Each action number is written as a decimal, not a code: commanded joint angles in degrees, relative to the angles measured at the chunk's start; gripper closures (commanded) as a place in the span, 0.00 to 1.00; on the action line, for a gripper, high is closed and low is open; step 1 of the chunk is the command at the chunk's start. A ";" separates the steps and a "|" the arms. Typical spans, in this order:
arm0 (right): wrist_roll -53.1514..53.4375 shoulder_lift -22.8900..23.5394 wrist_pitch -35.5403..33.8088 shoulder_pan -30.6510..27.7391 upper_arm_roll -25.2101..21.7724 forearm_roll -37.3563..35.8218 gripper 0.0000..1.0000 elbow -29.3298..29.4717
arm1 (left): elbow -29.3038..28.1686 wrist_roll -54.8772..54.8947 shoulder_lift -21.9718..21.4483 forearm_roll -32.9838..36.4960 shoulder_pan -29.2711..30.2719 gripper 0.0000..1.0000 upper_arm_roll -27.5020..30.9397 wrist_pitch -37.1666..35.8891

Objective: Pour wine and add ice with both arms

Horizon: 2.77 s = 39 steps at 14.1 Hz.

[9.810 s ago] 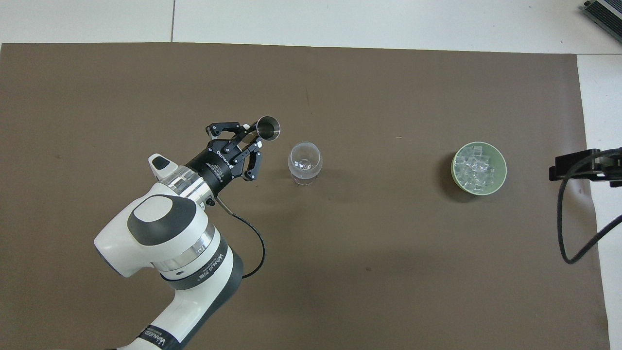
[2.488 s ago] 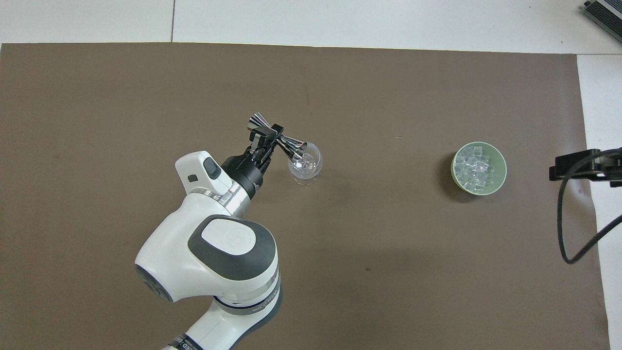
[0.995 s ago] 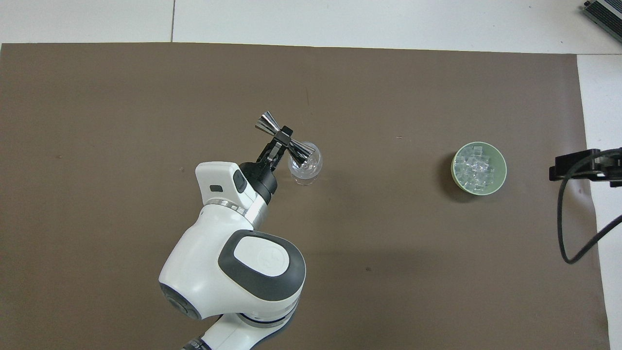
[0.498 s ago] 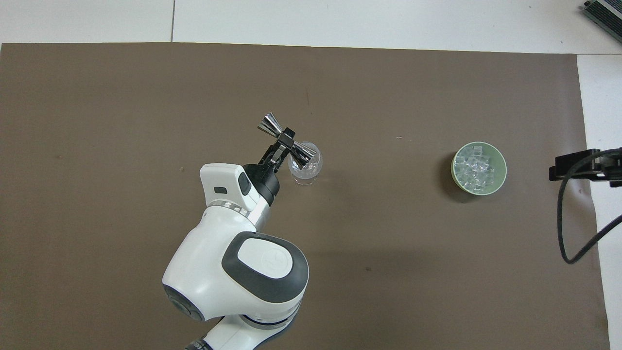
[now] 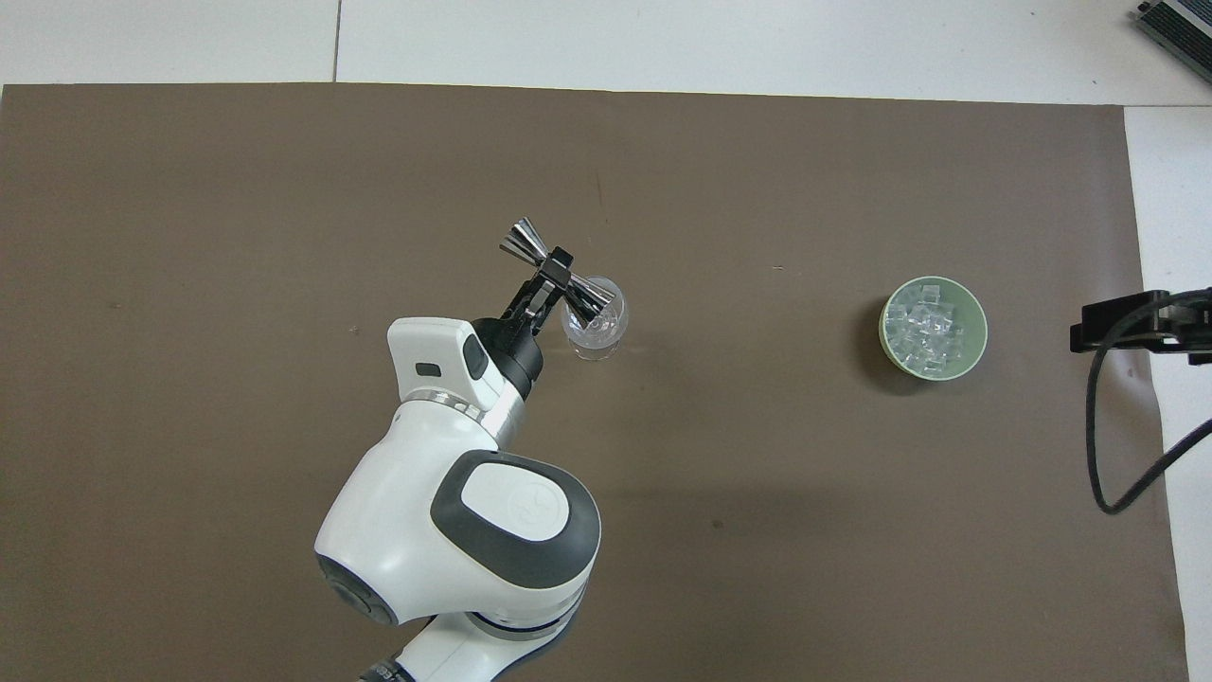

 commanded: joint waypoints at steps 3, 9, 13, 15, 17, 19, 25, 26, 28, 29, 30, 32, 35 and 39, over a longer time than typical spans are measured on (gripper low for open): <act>0.19 -1.24 0.67 -0.22 0.19 0.81 0.00 -1.56 | 0.52 -1.74 -2.02 -7.52 5.32 1.00 0.03 -3.11; 0.19 -1.33 0.67 -0.22 0.19 0.81 0.00 -1.56 | -4.65 -3.14 -8.69 -17.90 16.30 1.00 -0.06 -12.43; 0.19 -1.33 0.67 -0.22 0.19 0.81 0.00 -1.56 | -12.12 -4.72 -14.76 -22.47 24.65 1.00 0.03 -18.50; 0.19 -1.24 0.67 -0.22 0.19 0.81 0.00 -1.56 | -17.39 -8.75 -18.10 -22.57 28.60 1.00 0.20 -23.41; 0.19 -1.24 0.67 -0.22 0.19 0.81 0.00 -1.56 | -21.35 -13.41 -20.56 -22.57 31.95 1.00 0.64 -26.85; 0.19 -1.24 0.67 -0.22 0.19 0.81 0.00 -1.56 | -24.96 -17.53 -22.59 -22.48 34.85 1.00 1.69 -30.36; 0.19 -1.24 0.67 -0.13 0.19 0.81 0.00 -1.56 | -31.20 -30.82 -23.74 -22.48 35.92 1.00 10.03 -37.49; 0.19 -1.24 0.75 -0.13 0.11 0.81 0.00 -1.56 | -31.91 -32.66 -23.74 -22.48 35.92 1.00 11.96 -39.24; 0.10 -0.63 0.75 -0.30 0.02 0.81 0.00 -1.12 | -34.02 -34.78 -23.48 -22.39 36.01 1.00 15.83 -44.24; 0.19 -0.63 0.75 -0.31 0.19 0.81 0.00 -1.03 | -34.63 -34.87 -23.21 -22.22 36.01 1.00 16.80 -45.40; 0.02 -0.63 0.93 -0.39 0.28 0.81 0.00 -1.03 | -34.99 -34.87 -23.04 -22.13 36.44 1.00 17.16 -46.19; -0.16 0.07 1.10 -0.92 1.94 0.89 0.00 -1.03 | -35.08 -34.87 -21.38 -22.04 38.55 1.00 17.16 -48.47; 0.10 1.04 1.63 -1.71 3.18 0.89 0.00 -1.03 | -34.55 -35.05 -18.39 -21.95 40.66 1.00 17.25 -50.85; -0.16 2.45 4.61 -2.15 3.53 0.89 0.00 -1.03 | -33.68 -35.40 -11.89 -21.95 45.49 1.00 17.25 -59.54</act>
